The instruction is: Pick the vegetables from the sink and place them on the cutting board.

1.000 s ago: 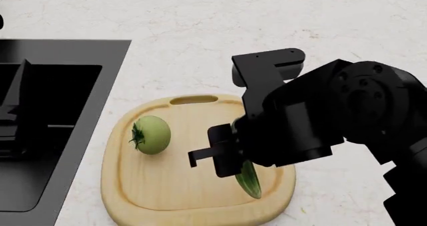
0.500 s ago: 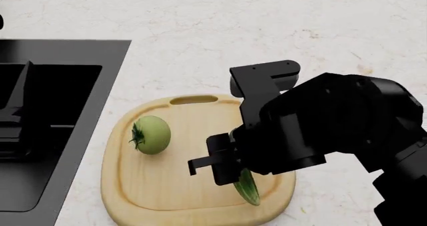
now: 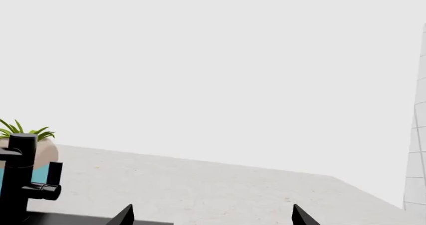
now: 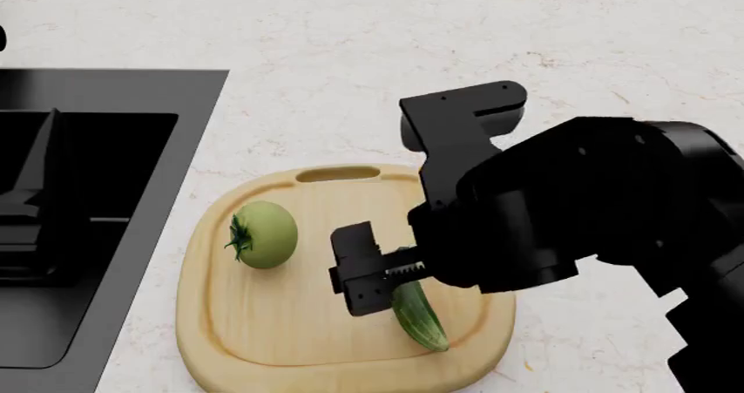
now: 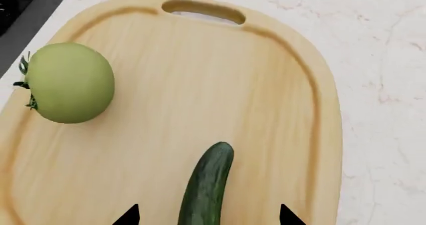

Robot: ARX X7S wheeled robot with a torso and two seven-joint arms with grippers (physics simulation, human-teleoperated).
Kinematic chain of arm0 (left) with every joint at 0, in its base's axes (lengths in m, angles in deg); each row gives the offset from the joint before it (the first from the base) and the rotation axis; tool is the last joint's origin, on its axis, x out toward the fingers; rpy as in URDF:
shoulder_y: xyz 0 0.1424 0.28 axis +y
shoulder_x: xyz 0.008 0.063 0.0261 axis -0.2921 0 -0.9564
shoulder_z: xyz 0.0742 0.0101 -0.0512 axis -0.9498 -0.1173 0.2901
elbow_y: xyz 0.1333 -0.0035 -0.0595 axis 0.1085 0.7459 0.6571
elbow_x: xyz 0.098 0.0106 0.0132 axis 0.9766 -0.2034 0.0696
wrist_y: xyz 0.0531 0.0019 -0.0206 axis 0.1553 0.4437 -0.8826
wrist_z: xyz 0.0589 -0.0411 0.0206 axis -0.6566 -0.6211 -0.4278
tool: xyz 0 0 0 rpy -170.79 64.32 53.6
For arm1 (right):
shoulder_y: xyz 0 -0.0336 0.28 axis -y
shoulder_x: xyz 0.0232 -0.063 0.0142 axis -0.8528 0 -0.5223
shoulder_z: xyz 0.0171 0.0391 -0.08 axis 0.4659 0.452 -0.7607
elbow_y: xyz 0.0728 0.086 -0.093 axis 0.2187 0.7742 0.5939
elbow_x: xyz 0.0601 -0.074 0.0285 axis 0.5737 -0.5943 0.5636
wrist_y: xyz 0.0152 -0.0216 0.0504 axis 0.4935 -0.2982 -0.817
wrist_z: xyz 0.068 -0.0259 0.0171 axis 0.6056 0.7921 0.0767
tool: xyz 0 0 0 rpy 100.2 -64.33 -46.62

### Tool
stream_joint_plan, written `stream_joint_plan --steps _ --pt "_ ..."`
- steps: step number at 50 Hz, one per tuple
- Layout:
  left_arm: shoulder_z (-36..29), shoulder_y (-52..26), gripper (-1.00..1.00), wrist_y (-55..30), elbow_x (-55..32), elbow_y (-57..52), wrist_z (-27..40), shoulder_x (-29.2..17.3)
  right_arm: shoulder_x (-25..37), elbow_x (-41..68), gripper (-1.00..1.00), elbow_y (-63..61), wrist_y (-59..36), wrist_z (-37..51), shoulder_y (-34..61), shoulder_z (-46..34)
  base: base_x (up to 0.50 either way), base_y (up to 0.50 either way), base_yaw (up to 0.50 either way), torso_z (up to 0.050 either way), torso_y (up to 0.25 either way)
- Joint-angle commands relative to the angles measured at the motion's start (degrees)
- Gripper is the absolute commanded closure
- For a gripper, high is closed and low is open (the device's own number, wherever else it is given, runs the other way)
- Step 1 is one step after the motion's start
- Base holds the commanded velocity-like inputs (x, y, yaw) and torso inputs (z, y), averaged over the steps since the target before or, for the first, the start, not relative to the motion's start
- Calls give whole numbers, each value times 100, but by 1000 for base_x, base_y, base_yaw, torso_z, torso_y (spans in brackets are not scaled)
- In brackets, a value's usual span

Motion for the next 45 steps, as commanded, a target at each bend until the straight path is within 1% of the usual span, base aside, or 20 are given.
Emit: stream_joint_plan --steps 1,4,6,7,10,14,15,16,18,19,21,24,25,28,29,30,32,38,43,45 --pt "235 -24 -100 -207 -152 -67 -166 92 369 -289 -100 -1224 110 465 323 345 0 0 0 0 0" --pt "220 -68 -100 -263 -200 -106 -113 85 609 -153 -100 -1598 199 934 370 483 0 0 0 0 0" --pt "164 -67 -100 -277 -167 -123 -92 96 791 39 -100 -2001 240 1488 398 564 0 0 0 0 0" --pt "144 -73 -100 -292 -160 -137 -73 97 860 -141 -100 -2260 189 1685 453 493 0 0 0 0 0" --pt "55 -31 -100 -273 15 -174 -42 70 1005 -616 -100 -2853 298 1596 403 462 0 0 0 0 0" --pt "-107 -65 -100 -264 175 -145 -75 55 1356 -1117 -100 -3692 1006 1598 -240 613 0 0 0 0 0" --pt "-158 -71 -100 -263 241 -111 -71 59 1401 -1285 -100 -3850 1173 1441 -403 616 0 0 0 0 0" --pt "-186 -98 -100 -270 265 -87 -64 68 1401 -1392 -100 -3923 1127 1457 -456 521 0 0 0 0 0" --pt "-388 -171 -100 -312 505 -74 -25 42 1489 -1780 -100 -4158 1365 1492 -655 486 0 0 0 0 0" --pt "-338 -106 -100 -138 463 0 -100 142 1604 -1872 -100 -4343 1621 1617 -830 588 0 0 0 0 0" --pt "-461 -153 -100 -194 604 47 -42 139 1814 -2209 -100 -4697 2200 1497 -1252 716 0 0 0 0 0" --pt "-546 -154 -100 -188 672 16 -33 139 1976 -2903 -100 -4992 2680 1694 -1657 693 0 0 0 0 0" --pt "-585 -149 -100 -197 698 -34 -27 124 2041 -3164 -100 -5126 2933 1552 -1817 682 0 0 0 0 0" --pt "-581 -150 -100 -229 621 -98 6 145 2275 -3774 -100 -5596 3309 1879 -2185 641 0 0 0 0 0" --pt "-584 -142 -100 -196 630 -72 -8 158 2311 -3823 -100 -5629 3522 1822 -2323 680 0 0 0 0 0" --pt "-621 -120 -100 -135 654 -25 -61 177 2382 -4067 -100 -5719 3939 1776 -2593 727 0 0 0 0 0" --pt "-600 -72 -100 -33 624 28 -100 237 2440 -4300 -100 -5754 4162 1763 -2796 698 0 0 0 0 0" --pt "-617 -67 -100 6 603 69 -87 289 2812 -4547 -100 -6054 4927 1893 -3382 850 0 0 0 0 0" --pt "-821 -51 -100 14 657 26 -101 360 2909 -4443 -100 -6030 5097 1889 -3519 916 0 0 0 0 0" --pt "-915 -46 -100 -18 717 -59 -79 340 3007 -4352 -100 -6127 5217 2079 -3610 1007 0 0 0 0 0"
